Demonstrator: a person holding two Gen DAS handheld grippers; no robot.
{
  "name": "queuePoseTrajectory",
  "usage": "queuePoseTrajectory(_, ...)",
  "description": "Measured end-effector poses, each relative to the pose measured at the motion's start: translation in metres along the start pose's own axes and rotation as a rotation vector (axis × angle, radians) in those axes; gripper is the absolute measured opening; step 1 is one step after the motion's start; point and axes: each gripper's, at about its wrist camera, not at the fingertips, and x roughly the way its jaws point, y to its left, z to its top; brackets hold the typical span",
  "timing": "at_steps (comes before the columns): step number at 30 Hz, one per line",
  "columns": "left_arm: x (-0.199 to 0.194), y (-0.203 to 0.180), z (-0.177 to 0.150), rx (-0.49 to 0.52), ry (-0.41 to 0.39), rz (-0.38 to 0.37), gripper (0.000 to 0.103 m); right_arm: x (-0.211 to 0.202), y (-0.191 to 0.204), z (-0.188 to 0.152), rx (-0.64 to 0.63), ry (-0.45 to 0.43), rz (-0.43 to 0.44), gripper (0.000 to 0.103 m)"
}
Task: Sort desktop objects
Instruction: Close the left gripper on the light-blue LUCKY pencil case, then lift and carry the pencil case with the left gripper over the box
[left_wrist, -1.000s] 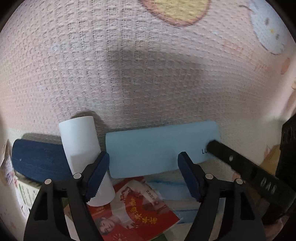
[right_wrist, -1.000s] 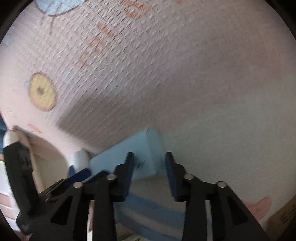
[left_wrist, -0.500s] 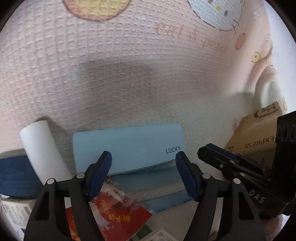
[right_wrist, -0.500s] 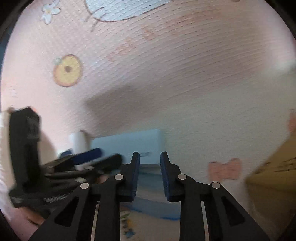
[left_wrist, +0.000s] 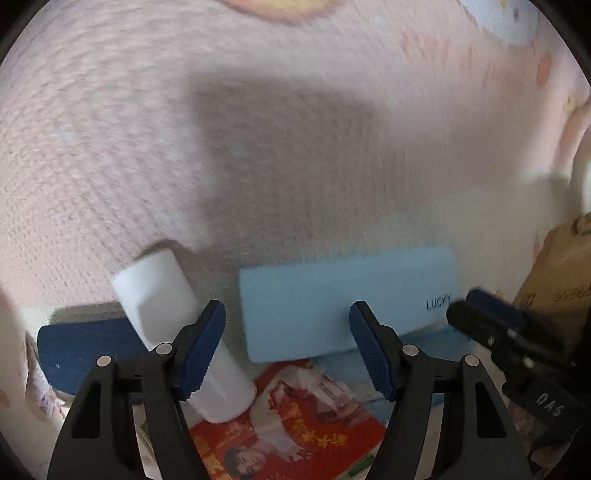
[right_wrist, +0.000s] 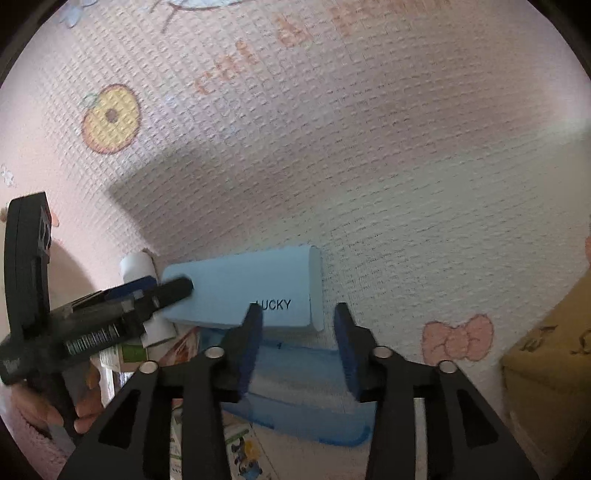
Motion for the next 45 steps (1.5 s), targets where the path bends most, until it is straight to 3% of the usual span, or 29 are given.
queuePoseTrajectory(2, 0.007, 0.002, 0.002, -0.065, 0.021, -0.075, 0.077, 0.005, -0.002, 0.001, 0.013, 0.009, 0.023, 0.044)
queuePoseTrajectory(7, 0.015, 0.014, 0.012, -0.165, 0.022, -0.166, 0.077, 0.016, -0.01, -0.002, 0.029, 0.018, 0.042, 0.046)
queuePoseTrajectory(12, 0.015, 0.005, 0.014, -0.16, -0.009, -0.158, 0.077, 0.026, -0.018, 0.002, 0.075, 0.0, 0.107, 0.046)
queuePoseTrajectory(14, 0.012, -0.032, 0.014, -0.16, -0.028, -0.155, 0.076, 0.03, -0.02, 0.005, 0.088, -0.012, 0.131, 0.046)
queuePoseTrajectory(16, 0.011, -0.037, 0.011, -0.159, -0.039, -0.153, 0.075, 0.032, -0.021, 0.005, 0.102, -0.014, 0.153, 0.046)
queuePoseTrajectory(20, 0.007, -0.073, 0.008, -0.178, -0.046, -0.154, 0.066, 0.03, -0.012, 0.002, 0.062, -0.026, 0.116, 0.046)
queuePoseTrajectory(24, -0.02, -0.097, 0.004, -0.165, -0.08, -0.201, 0.061, 0.006, -0.001, 0.0, 0.001, -0.055, 0.027, 0.046)
queuePoseTrajectory(29, -0.064, -0.127, 0.002, -0.108, -0.188, -0.214, 0.061, -0.038, 0.019, -0.007, -0.022, -0.152, 0.005, 0.046)
queuePoseTrajectory(30, -0.076, -0.118, -0.012, -0.099, -0.205, -0.217, 0.06, -0.046, 0.02, -0.005, -0.028, -0.166, 0.0, 0.046)
queuePoseTrajectory(37, -0.134, -0.138, -0.014, -0.049, -0.345, -0.248, 0.06, -0.089, 0.053, -0.017, -0.064, -0.314, -0.026, 0.046)
queuePoseTrajectory(45, -0.212, -0.082, -0.068, 0.065, -0.456, -0.32, 0.06, -0.202, 0.053, -0.04, -0.064, -0.482, -0.072, 0.046)
